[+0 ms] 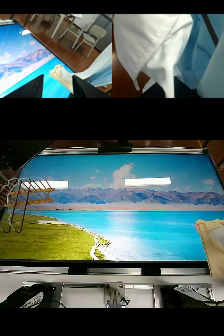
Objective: Fold the shirts.
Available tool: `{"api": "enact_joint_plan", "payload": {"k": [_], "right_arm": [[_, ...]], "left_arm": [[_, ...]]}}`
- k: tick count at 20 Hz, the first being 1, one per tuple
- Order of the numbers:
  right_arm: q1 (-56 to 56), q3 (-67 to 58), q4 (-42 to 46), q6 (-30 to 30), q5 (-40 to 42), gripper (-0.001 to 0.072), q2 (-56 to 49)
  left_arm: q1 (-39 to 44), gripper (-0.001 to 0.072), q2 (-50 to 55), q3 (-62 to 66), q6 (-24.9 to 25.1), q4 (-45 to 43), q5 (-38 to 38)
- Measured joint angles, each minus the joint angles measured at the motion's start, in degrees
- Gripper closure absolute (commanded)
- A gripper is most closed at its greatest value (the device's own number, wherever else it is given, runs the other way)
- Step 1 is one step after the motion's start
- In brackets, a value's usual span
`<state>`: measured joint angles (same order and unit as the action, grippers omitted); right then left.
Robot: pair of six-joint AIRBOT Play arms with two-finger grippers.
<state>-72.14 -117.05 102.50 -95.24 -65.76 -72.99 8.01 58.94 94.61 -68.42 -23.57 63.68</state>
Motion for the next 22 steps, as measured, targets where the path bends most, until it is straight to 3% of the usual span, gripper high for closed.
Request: {"api": "enact_joint_plan", "payload": {"k": [4, 14, 15, 16, 17, 19, 22], "right_arm": [[-3.19, 0.02, -1.75, 1.18, -2.62, 0.0664, 1.53], [-24.04, 0.09, -10.10, 1.01, -5.18, 0.0656, 5.03], [-25.42, 0.09, -10.75, 0.96, -4.98, 0.0562, 5.09], [-26.43, 0.09, -11.52, 0.61, -4.63, 0.0383, 5.14], [-27.32, 0.11, -13.05, 0.52, -4.00, 0.0249, 5.18], [-28.15, 0.11, -19.15, 1.92, -0.55, 0.0240, 5.18], [-28.72, 0.11, -33.79, 8.74, 4.57, 0.0240, 5.27]], "left_arm": [[0.00, 0.0253, 0.00, 0.00, -0.02, 0.00, 0.11], [0.00, 0.0254, 0.00, 0.00, 0.09, 0.00, 0.09], [0.00, 0.0254, 0.00, 0.00, 0.11, 0.02, 0.07], [0.00, 0.0253, 0.00, 0.00, 0.13, 0.00, 0.07], [0.00, 0.0253, 0.00, 0.00, 0.15, 0.00, 0.04], [0.00, 0.0253, 0.00, 0.00, 0.20, 0.02, 0.00], [0.00, 0.0254, 0.00, 0.00, 0.20, 0.02, 0.00]]}}
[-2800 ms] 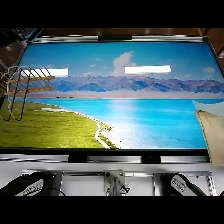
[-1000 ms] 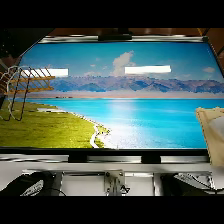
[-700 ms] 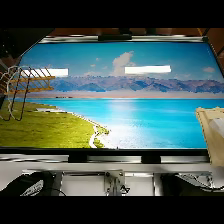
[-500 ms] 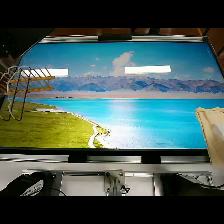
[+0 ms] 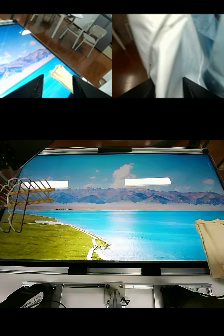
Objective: Fold the shirts.
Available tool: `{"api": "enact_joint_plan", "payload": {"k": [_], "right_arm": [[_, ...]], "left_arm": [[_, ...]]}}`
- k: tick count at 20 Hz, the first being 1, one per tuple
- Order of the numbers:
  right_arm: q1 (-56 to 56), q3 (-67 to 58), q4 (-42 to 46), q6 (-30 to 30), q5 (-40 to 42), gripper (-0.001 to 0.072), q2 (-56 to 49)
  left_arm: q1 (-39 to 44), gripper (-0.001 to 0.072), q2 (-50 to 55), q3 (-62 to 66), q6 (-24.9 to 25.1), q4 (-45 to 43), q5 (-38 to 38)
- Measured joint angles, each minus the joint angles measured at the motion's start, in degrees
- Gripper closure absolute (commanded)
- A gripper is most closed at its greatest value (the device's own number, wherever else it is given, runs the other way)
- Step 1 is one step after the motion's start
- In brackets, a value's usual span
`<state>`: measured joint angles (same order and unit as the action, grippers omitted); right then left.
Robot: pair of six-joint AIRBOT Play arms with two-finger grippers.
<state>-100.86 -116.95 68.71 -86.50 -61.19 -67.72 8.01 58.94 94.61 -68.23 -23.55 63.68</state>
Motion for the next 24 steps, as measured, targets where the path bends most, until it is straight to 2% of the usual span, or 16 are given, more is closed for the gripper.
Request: {"api": "enact_joint_plan", "payload": {"k": [4, 8, 10, 17, 18, 19, 21, 22, 24], "right_arm": [[0.72, -0.04, -14.56, 10.21, 3.85, 0.0240, 1.36], [4.79, -0.07, -19.45, 11.67, 1.70, 0.0240, 3.04], [8.09, -0.07, -19.50, 10.32, -1.46, 0.0240, 4.20], [20.87, -0.07, -11.74, 3.06, -15.43, 0.0241, 8.07], [23.23, -0.07, -11.72, 2.69, -16.92, 0.0243, 8.31], [25.88, -0.07, -11.82, 2.69, -17.75, 0.0243, 8.46], [33.03, -0.07, -12.28, 3.43, -18.18, 0.0244, 8.41], [37.68, -0.09, -12.28, 3.89, -18.36, 0.0244, 7.93], [48.46, -0.09, -11.78, 4.22, -18.64, 0.0244, 6.01]], "left_arm": [[0.00, 0.0253, 0.00, 0.00, 0.02, 0.00, -0.26], [0.00, 0.0254, 0.00, 0.00, 0.46, 0.00, -1.46], [-0.13, 0.0254, 0.00, 0.00, 0.94, 0.00, -1.77], [-0.55, 0.0254, 0.07, 0.00, 3.19, 0.00, -2.25], [-0.57, 0.0311, 0.15, 0.00, 3.61, -0.20, -2.49], [-0.57, 0.0457, 0.28, 0.00, 3.85, -0.59, -3.04], [-0.57, 0.0456, 0.98, 0.00, 4.15, -3.43, -4.11], [-0.57, 0.0424, 1.70, 0.00, 3.85, -5.73, -4.61], [-0.57, 0.0422, 3.89, 0.00, 1.77, -11.10, -4.50]]}}
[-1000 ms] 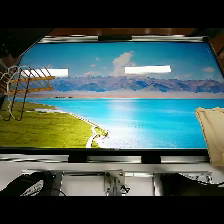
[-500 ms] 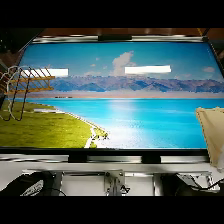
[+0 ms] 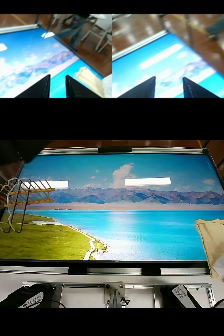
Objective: Fold the shirts.
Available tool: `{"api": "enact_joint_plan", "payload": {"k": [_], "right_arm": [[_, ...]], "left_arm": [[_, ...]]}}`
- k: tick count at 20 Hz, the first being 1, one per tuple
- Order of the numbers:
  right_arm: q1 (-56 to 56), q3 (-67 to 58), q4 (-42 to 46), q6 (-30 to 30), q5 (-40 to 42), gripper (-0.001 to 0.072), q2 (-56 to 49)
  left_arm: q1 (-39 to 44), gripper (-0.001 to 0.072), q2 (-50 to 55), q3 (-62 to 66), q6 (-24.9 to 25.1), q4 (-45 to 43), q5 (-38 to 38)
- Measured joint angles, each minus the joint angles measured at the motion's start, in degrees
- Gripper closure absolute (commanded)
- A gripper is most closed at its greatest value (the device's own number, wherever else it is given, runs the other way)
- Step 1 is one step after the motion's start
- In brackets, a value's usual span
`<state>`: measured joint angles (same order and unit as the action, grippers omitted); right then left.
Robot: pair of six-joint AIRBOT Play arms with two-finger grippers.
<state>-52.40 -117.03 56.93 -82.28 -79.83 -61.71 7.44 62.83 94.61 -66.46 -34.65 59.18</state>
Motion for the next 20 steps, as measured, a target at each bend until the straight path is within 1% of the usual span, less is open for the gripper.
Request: {"api": "enact_joint_plan", "payload": {"k": [2, 3, 4, 5, 8, 11, 15, 20], "right_arm": [[12.50, 0.00, 1.99, -0.94, -1.57, 0.0244, -3.28], [19.43, 0.02, 3.91, -1.88, -2.97, 0.0243, -5.51], [25.92, 0.02, 6.01, -2.93, -4.50, 0.0243, -7.85], [32.83, 0.02, 8.70, -3.89, -6.49, 0.0243, -10.64], [49.11, 0.04, 15.39, -5.11, -13.35, 0.0243, -19.41], [58.69, 0.09, 16.74, -5.57, -19.96, 0.0244, -27.78], [63.78, 0.07, 17.79, -5.86, -23.30, 0.0244, -33.83], [65.37, 0.07, 17.42, -6.03, -24.37, 0.0244, -35.89]], "left_arm": [[0.09, 0.0411, 3.04, 0.00, -2.86, -6.27, 1.99], [0.22, 0.0288, 4.68, 0.00, -4.48, -9.51, 3.50], [0.42, 0.0205, 6.58, 0.00, -6.45, -13.25, 5.86], [0.72, 0.0161, 8.37, -0.02, -8.37, -16.70, 8.48], [1.84, 0.0160, 13.73, -0.02, -13.68, -27.56, 18.84], [2.97, 0.0162, 17.27, -0.02, -17.92, -36.74, 26.40], [3.43, 0.0162, 19.19, -0.02, -20.44, -42.58, 30.29], [3.61, 0.0162, 19.89, -0.02, -21.42, -44.76, 31.91]]}}
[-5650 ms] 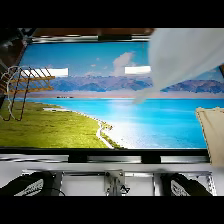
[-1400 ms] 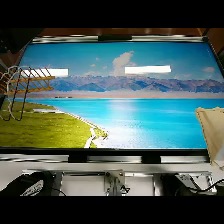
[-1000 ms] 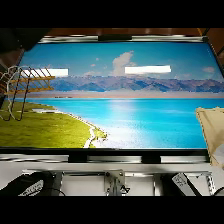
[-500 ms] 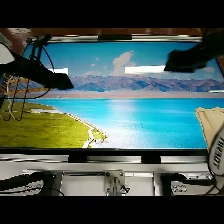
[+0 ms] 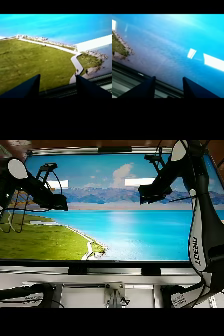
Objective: Fold the shirts.
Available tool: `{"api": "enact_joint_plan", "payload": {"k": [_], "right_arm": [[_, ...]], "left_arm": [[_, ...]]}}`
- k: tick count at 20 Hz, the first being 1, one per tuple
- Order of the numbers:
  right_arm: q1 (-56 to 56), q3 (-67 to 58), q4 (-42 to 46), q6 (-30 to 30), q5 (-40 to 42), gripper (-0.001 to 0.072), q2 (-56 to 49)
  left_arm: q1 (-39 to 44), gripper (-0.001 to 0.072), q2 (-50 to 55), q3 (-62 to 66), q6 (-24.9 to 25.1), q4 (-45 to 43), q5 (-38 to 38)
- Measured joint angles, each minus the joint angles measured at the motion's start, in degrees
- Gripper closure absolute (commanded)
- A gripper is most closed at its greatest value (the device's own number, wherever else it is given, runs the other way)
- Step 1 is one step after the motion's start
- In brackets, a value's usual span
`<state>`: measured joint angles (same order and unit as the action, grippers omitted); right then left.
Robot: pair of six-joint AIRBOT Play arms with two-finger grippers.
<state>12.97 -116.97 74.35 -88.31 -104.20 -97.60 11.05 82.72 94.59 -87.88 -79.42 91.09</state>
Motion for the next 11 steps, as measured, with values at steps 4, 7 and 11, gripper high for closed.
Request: {"api": "enact_joint_plan", "payload": {"k": [4, 7, 11], "right_arm": [[0.24, 0.00, -0.02, 0.00, -0.28, 0.0244, -0.37], [0.26, 0.00, -0.07, 0.02, -0.31, 0.0244, -0.46], [0.26, 0.00, -0.09, 0.02, -0.35, 0.0244, -0.48]], "left_arm": [[0.02, 0.0162, 0.24, 0.00, -0.24, -0.44, 0.35], [0.02, 0.0162, 0.35, 0.00, -0.24, -0.66, 0.39], [0.02, 0.0162, 0.35, 0.00, -0.26, -0.70, 0.46]]}}
